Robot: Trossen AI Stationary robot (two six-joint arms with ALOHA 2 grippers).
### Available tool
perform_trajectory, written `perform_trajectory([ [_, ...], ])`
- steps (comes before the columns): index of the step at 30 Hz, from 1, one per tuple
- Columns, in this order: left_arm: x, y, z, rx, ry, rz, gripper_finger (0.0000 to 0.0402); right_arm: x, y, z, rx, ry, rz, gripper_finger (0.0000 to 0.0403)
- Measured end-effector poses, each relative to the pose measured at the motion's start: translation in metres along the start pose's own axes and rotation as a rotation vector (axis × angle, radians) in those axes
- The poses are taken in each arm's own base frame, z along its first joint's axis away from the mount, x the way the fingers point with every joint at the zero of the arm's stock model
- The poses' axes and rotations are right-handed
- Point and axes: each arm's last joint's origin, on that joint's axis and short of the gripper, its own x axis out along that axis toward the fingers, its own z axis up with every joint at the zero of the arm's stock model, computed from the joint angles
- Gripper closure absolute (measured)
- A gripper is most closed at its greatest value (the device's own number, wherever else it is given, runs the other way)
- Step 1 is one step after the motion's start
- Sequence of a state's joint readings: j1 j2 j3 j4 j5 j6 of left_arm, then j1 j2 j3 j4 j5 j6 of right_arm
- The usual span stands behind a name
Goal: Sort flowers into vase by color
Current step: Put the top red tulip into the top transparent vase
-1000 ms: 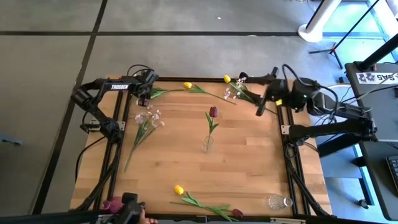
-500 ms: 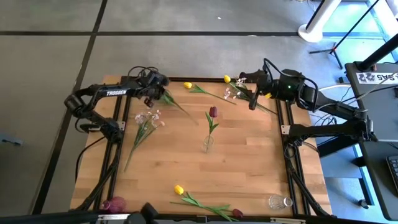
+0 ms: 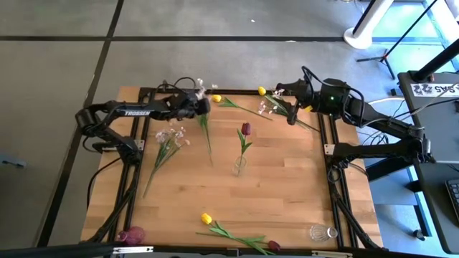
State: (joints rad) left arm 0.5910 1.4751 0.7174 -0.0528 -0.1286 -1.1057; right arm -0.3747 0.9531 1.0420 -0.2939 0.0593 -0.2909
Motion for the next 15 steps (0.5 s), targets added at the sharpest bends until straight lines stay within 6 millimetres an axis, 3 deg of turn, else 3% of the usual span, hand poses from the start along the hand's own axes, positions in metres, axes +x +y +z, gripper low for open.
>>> perform_trajectory([
  [6,-0.009,-0.005,-0.008,0.036,0.183,-0.094,0.0268,0.0,0.001,-0.003,0.015,0.03,0.009,0.0166],
  [10,-0.019,-0.008,-0.037,0.121,0.25,-0.021,0.0263,0.0,0.002,-0.007,0.045,0.074,0.021,0.0166],
  [15,-0.017,-0.01,-0.067,0.146,0.174,0.067,0.0264,0.0,0.003,-0.009,0.08,0.099,0.026,0.0166],
])
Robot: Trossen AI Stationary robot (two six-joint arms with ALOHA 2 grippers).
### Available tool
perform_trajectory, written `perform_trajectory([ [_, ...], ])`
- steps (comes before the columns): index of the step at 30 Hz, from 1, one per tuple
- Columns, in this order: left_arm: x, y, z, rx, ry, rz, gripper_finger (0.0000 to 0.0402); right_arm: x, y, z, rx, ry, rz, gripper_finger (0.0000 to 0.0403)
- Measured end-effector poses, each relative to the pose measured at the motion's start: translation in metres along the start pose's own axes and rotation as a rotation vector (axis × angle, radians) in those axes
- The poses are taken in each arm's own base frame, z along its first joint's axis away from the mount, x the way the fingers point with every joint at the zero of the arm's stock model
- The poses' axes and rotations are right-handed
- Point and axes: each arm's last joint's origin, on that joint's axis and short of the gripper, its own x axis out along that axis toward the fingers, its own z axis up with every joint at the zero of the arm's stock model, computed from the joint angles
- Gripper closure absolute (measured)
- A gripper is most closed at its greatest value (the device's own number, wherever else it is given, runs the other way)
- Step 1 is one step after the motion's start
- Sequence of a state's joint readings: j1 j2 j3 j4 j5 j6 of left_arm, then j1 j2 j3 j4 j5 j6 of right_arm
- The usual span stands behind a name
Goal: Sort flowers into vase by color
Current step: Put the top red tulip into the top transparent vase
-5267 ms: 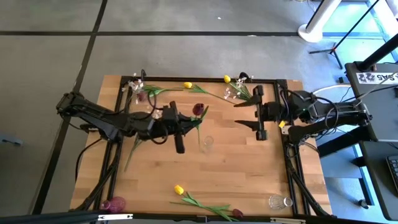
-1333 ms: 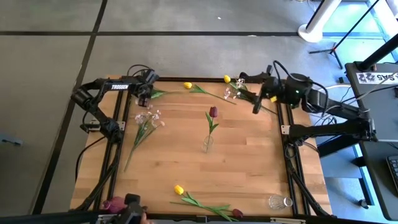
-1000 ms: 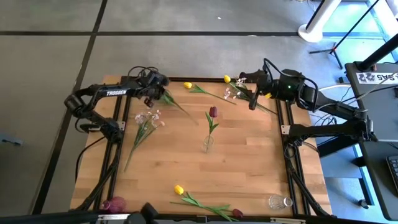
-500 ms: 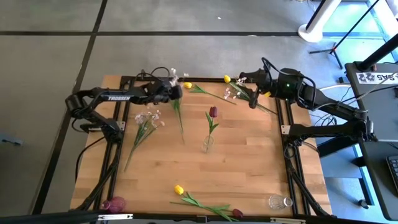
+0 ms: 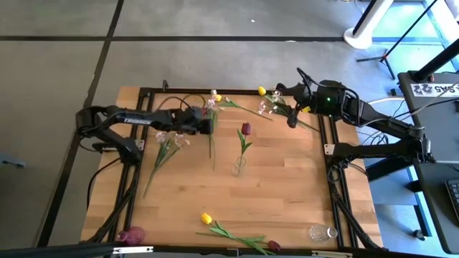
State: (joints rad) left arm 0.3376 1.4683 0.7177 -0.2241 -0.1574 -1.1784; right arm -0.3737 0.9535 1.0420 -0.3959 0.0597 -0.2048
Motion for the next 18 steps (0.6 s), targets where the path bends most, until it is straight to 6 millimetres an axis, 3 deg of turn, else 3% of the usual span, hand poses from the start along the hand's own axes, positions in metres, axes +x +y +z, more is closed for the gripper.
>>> perform_trajectory([
  [5,0.01,0.0,-0.009,-0.071,-0.026,0.044,0.0261,0.0,0.0,0.0,0.018,0.0,-0.004,0.0166],
  [10,0.029,-0.002,-0.001,-0.107,-0.035,-0.015,0.0236,0.0,-0.001,0.0,0.017,0.007,-0.043,0.0166],
  [13,0.043,0.007,0.003,-0.164,-0.04,0.044,0.0222,0.0,-0.001,0.0,0.018,0.007,-0.043,0.0166],
  [18,0.048,0.008,0.011,-0.193,-0.091,0.036,0.0216,0.0,0.0,0.0,0.041,0.007,-0.015,0.0166],
])
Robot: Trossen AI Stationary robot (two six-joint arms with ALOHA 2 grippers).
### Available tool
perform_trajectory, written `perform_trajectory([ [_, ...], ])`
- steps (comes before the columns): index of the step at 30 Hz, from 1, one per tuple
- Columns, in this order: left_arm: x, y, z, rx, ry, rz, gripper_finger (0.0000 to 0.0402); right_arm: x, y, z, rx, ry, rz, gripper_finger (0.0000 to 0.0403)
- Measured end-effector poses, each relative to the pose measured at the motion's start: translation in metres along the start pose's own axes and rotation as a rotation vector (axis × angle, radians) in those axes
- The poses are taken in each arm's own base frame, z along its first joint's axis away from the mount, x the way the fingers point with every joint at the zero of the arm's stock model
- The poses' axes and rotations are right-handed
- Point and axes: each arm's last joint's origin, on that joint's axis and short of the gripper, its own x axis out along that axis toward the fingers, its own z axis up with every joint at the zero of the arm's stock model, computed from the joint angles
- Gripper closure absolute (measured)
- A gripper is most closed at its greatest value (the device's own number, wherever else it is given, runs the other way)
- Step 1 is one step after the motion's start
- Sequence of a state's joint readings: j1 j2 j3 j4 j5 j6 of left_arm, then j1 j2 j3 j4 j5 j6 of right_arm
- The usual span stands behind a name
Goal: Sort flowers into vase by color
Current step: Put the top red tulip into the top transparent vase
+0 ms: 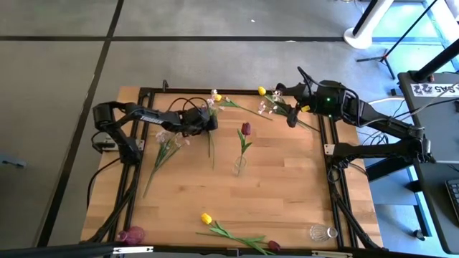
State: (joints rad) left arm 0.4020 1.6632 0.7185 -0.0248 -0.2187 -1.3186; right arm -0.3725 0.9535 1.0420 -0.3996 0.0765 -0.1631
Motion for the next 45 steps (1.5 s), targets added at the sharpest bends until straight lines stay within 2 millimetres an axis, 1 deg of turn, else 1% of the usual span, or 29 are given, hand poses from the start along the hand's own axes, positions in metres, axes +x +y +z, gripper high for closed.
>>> perform_trajectory([
  [3,0.0,-0.002,0.003,0.01,-0.031,-0.018,0.0223,0.0,0.0,-0.002,0.001,0.018,0.004,0.0166],
  [6,0.0,-0.001,0.006,-0.006,-0.047,-0.01,0.0243,0.0,0.001,-0.003,0.0,0.03,0.006,0.0166],
  [9,0.001,0.0,0.008,-0.014,-0.052,-0.009,0.0283,0.0,0.0,-0.003,0.0,0.029,0.006,0.0166],
  [14,0.001,0.001,0.01,-0.02,-0.048,-0.007,0.0375,0.0,0.001,-0.003,0.0,0.029,0.006,0.0166],
  [16,-0.002,0.001,0.011,-0.018,-0.04,-0.004,0.0392,0.0,0.001,-0.003,0.0,0.029,0.009,0.0166],
  [18,-0.011,-0.001,0.013,-0.008,-0.03,-0.021,0.0392,0.0,0.001,-0.003,0.0,0.026,0.028,0.0166],
  [21,-0.038,-0.007,0.016,0.049,-0.036,-0.07,0.0395,0.0,0.002,-0.003,0.001,0.019,0.069,0.0166],
  [24,-0.073,-0.011,0.022,0.137,-0.062,-0.146,0.0398,0.0,0.004,-0.002,0.001,0.007,0.12,0.0166],
  [27,-0.11,-0.013,0.031,0.256,-0.125,-0.253,0.0398,-0.001,0.005,0.0,-0.019,-0.016,0.168,0.0166],
  [31,-0.16,-0.016,0.041,0.392,-0.268,-0.462,0.0398,-0.001,0.005,0.003,-0.059,-0.053,0.178,0.0166],
  [36,-0.216,-0.022,0.054,0.428,-0.502,-0.78,0.0398,-0.003,0.002,0.017,-0.082,-0.203,0.136,0.0166],
  [39,-0.24,-0.03,0.053,0.459,-0.624,-0.972,0.0398,-0.005,0.0,0.028,-0.078,-0.322,0.121,0.0166],
  [41,-0.251,-0.036,0.047,0.495,-0.671,-1.083,0.0398,-0.006,0.001,0.037,-0.062,-0.418,0.139,0.0166],
  [45,-0.267,-0.052,0.035,0.582,-0.658,-1.21,0.0399,-0.005,0.011,0.051,-0.051,-0.574,0.205,0.0166],
])
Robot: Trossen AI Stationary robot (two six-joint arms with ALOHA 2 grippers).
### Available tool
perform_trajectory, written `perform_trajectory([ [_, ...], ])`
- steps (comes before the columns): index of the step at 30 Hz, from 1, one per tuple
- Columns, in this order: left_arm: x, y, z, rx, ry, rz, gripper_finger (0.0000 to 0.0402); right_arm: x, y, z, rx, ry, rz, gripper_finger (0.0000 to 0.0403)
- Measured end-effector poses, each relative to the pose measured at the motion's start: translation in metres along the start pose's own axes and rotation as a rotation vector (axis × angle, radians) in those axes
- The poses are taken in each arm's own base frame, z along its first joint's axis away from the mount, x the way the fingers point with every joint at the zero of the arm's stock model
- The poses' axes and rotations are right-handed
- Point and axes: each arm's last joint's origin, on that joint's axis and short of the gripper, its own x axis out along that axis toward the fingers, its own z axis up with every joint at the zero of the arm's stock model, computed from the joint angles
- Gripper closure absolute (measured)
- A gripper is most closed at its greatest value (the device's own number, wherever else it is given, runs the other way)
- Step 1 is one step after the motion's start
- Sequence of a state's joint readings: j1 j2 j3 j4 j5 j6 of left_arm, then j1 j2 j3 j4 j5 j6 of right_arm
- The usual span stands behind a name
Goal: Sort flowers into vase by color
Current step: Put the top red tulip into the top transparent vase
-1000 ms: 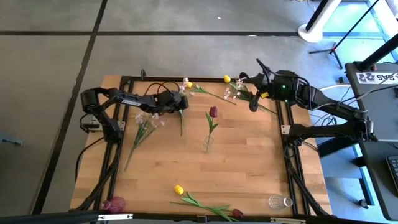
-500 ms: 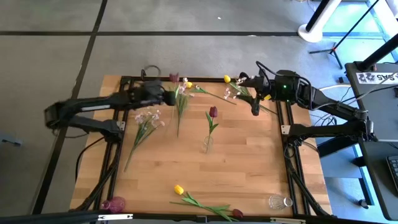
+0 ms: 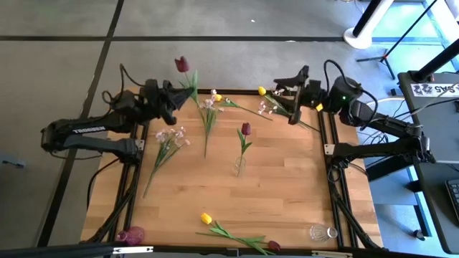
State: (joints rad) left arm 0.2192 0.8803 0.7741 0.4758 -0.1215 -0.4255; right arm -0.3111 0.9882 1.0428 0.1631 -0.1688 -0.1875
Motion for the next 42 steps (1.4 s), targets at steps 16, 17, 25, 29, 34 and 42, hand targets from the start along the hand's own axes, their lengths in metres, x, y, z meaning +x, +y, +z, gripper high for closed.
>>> perform_trajectory([
  [16,-0.005,-0.09,-0.022,0.136,-0.115,-0.224,0.0399,0.002,0.047,0.015,0.13,-0.071,0.115,0.0166],
  [17,-0.003,-0.092,-0.034,0.137,-0.1,-0.228,0.0399,0.001,0.051,0.016,0.139,-0.071,0.119,0.0166],
  [25,0.022,-0.084,-0.105,0.16,-0.033,-0.158,0.0399,-0.002,0.073,0.022,0.18,-0.067,0.106,0.0166],
  [29,0.032,-0.075,-0.116,0.101,-0.048,-0.147,0.0399,-0.006,0.086,0.026,0.21,-0.068,0.128,0.0166],
  [34,0.038,-0.069,-0.132,0.087,-0.007,-0.156,0.0399,-0.011,0.1,0.029,0.234,-0.053,0.159,0.0166],
  [42,0.052,-0.049,-0.158,0.064,-0.015,-0.11,0.0399,-0.013,0.106,0.03,0.248,-0.045,0.136,0.0166],
])
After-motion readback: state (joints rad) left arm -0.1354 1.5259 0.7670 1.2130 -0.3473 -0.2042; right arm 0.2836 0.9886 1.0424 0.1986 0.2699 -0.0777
